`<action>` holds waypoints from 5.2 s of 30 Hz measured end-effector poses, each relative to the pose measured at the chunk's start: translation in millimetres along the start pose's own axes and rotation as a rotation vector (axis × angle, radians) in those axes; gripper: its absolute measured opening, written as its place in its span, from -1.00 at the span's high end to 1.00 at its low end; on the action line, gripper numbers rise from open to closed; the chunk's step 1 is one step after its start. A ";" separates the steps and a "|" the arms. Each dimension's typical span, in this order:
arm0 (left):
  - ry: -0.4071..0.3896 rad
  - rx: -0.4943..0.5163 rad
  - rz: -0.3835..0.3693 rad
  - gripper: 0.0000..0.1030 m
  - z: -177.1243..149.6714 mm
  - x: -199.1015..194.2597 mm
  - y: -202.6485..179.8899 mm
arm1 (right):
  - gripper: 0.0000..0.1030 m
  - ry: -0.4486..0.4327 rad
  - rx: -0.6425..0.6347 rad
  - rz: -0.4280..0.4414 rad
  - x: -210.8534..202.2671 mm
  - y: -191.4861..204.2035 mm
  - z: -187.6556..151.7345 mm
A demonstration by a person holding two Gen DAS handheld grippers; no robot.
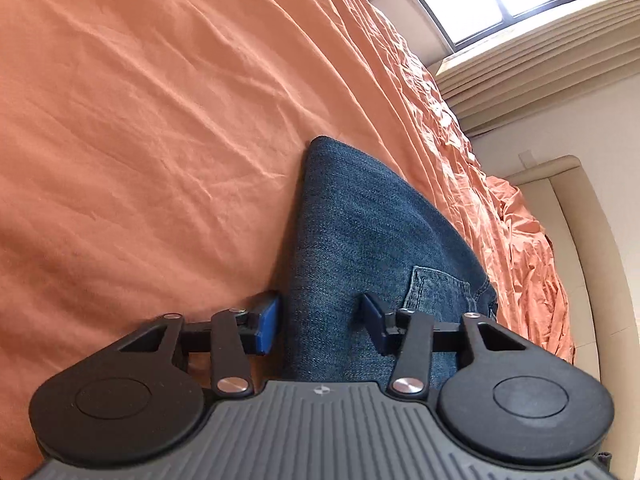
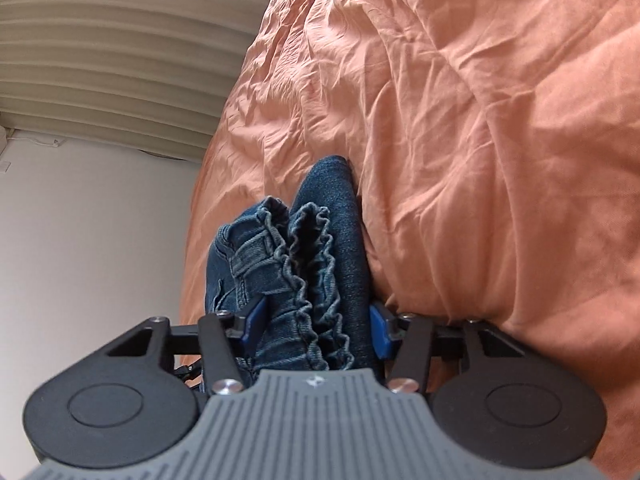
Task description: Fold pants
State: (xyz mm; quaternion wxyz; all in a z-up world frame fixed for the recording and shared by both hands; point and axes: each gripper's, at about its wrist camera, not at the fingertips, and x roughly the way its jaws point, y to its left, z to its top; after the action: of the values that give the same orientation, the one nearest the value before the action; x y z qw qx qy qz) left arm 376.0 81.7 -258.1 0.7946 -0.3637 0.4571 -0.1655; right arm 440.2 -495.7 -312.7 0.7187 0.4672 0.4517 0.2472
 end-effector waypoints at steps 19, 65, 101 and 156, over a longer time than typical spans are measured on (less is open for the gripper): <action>-0.128 0.210 0.138 0.88 -14.6 -64.9 -96.4 | 0.57 -0.047 -0.257 -0.149 -59.3 142.1 -43.8; -0.143 0.128 0.475 0.84 87.5 -202.2 136.4 | 0.60 0.292 -0.201 -0.215 286.8 228.5 -179.5; -0.141 0.503 0.756 0.02 -26.0 -227.0 56.0 | -0.11 0.097 -0.831 -0.486 275.7 317.6 -305.6; -0.399 0.462 0.883 -0.78 -245.0 -314.1 -87.9 | -0.58 -0.249 -0.925 -0.421 63.1 355.9 -485.9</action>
State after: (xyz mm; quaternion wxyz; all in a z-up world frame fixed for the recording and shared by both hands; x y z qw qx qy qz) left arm 9.0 104.4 -81.4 0.9194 0.0231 0.3583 0.1603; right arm 65.8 -71.9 -96.1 0.9324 0.0258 0.2905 0.2134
